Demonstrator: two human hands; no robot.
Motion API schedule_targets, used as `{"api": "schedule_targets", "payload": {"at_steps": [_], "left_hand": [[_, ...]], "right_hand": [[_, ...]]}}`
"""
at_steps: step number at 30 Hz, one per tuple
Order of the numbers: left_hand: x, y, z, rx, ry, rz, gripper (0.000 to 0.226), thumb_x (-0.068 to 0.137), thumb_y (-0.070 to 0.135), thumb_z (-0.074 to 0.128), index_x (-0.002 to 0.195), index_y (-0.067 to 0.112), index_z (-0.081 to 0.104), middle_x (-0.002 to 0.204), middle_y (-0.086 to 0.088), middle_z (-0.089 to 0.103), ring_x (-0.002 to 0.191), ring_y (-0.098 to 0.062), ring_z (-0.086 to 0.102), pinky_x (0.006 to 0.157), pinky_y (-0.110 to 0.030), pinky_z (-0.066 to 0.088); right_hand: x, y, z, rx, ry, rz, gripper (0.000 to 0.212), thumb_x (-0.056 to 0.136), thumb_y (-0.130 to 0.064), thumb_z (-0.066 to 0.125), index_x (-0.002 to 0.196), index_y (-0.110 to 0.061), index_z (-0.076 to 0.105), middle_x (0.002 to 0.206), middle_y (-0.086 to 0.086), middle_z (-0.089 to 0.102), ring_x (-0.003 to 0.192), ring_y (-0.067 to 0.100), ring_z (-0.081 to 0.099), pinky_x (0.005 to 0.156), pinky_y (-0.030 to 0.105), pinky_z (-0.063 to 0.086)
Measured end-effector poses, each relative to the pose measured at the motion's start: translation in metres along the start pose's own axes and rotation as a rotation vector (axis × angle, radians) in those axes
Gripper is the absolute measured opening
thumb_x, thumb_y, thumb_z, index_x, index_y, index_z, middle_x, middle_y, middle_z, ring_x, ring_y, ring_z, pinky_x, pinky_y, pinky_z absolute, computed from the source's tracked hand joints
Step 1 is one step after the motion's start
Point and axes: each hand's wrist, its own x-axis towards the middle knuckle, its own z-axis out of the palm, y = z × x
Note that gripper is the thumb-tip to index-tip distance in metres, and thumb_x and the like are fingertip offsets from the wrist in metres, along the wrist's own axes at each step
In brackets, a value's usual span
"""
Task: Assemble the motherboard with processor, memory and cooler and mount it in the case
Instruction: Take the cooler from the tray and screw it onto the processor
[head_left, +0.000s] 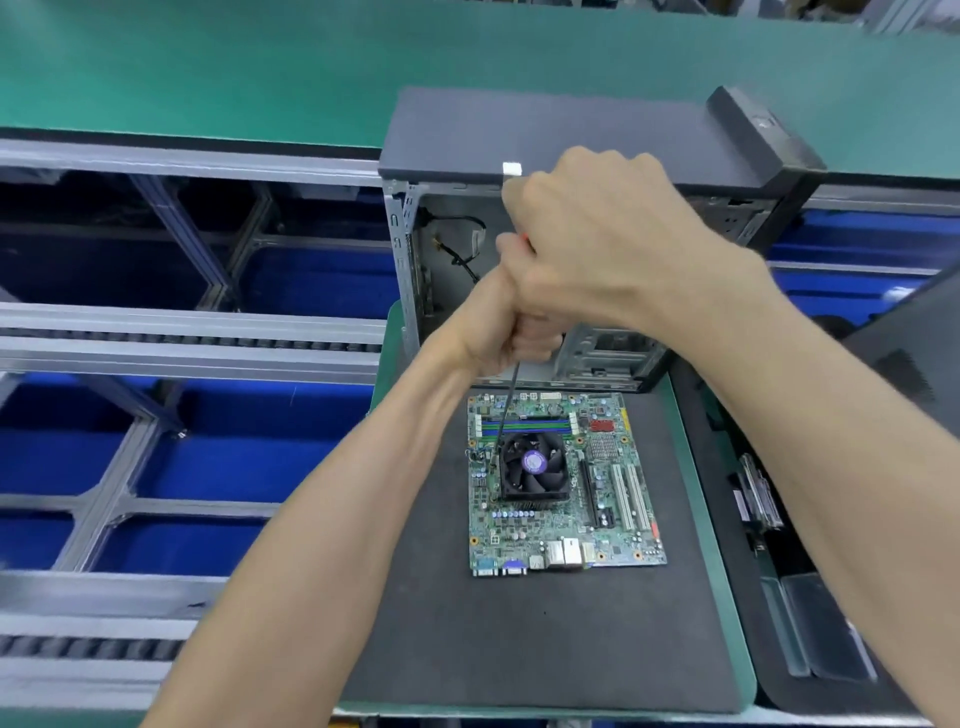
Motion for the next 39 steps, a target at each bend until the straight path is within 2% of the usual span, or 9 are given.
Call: {"api": "schedule_targets", "payload": {"at_steps": [4,8,10,17,20,22,25,30,39], "left_hand": [[-0.003,0.003,-0.004,0.027,0.107,0.132,0.044,0.093,0.019,0.030,0.054,0.028,0.048,0.040,0.015,0.029,0.037,-0.003,0.020,0.044,-0.022,0.013],[0.003,-0.020,0.030,0.736,0.942,0.453,0.010,0.082,0.007,0.054,0.086,0.014,0.061,0.061,0.011,0.061,0.056,-0.015,0.059,0.053,-0.026,0.046],[0.007,-0.023,0.036,0.675,1.089,0.480,0.017,0.085,0.005,0.061,0.102,0.003,0.063,0.078,0.000,0.067,0.081,-0.032,0.064,0.069,-0.041,0.055],[0.005,-0.007,0.006,0.127,0.014,0.128,0.026,0.071,0.017,0.039,0.047,0.028,0.041,0.040,0.016,0.028,0.035,0.001,0.018,0.041,-0.014,0.014],[0.012,-0.003,0.001,0.146,-0.145,0.103,0.024,0.068,0.016,0.044,0.048,0.029,0.047,0.043,0.016,0.029,0.040,-0.002,0.019,0.045,-0.023,0.012],[0.008,-0.011,-0.012,0.117,-0.145,0.191,0.007,0.071,0.009,0.054,0.072,0.014,0.059,0.057,0.008,0.047,0.053,-0.011,0.037,0.052,-0.026,0.028],[-0.021,-0.050,-0.052,0.120,-0.037,0.222,0.048,0.066,0.001,0.054,0.111,0.016,0.062,0.103,-0.001,0.061,0.095,-0.021,0.050,0.080,-0.032,0.041],[-0.060,-0.158,-0.070,0.789,0.362,-0.105,0.044,0.072,0.000,0.058,0.098,0.035,0.057,0.103,0.013,0.064,0.084,-0.004,0.058,0.076,-0.027,0.047],[-0.033,-0.203,-0.072,1.227,0.315,-0.165,0.036,0.080,-0.002,0.060,0.112,0.014,0.061,0.107,0.002,0.059,0.099,-0.016,0.039,0.092,-0.031,0.041]], "right_hand": [[-0.001,0.000,0.002,0.063,-0.009,-0.001,0.022,0.090,-0.035,0.048,0.086,-0.013,0.042,0.067,0.000,0.023,0.057,0.028,0.033,0.062,0.039,0.026],[0.002,-0.003,0.002,0.115,-0.010,0.045,0.027,0.087,-0.031,0.048,0.072,-0.016,0.030,0.068,0.000,0.024,0.053,0.025,0.028,0.066,0.041,0.028],[0.002,-0.008,0.001,0.114,-0.006,0.048,0.033,0.083,-0.028,0.048,0.065,-0.021,0.022,0.067,0.000,0.025,0.051,0.020,0.023,0.065,0.042,0.028],[-0.005,0.006,0.003,0.039,0.010,0.048,0.038,0.088,-0.029,0.051,0.067,-0.017,0.021,0.066,0.000,0.020,0.065,0.032,0.036,0.065,0.042,0.028],[-0.008,0.014,0.002,0.060,-0.032,0.056,0.030,0.082,-0.033,0.052,0.070,-0.016,0.030,0.066,0.001,0.027,0.061,0.031,0.039,0.064,0.040,0.029],[-0.009,0.017,0.002,0.089,-0.048,0.060,0.024,0.078,-0.036,0.050,0.078,-0.015,0.040,0.066,0.001,0.030,0.059,0.029,0.038,0.064,0.040,0.028],[-0.009,0.021,0.004,0.157,-0.072,0.038,0.026,0.075,-0.032,0.055,0.091,-0.017,0.042,0.072,0.003,0.041,0.069,0.034,0.047,0.063,0.039,0.036],[-0.009,0.020,0.003,0.388,-0.122,-0.044,0.025,0.073,-0.014,0.060,0.097,-0.012,0.052,0.072,-0.004,0.048,0.069,0.020,0.049,0.056,0.034,0.042],[-0.018,0.018,0.008,0.456,-0.041,-0.037,0.024,0.078,-0.017,0.066,0.099,-0.013,0.055,0.073,-0.005,0.057,0.072,0.023,0.050,0.069,0.040,0.050]]}}
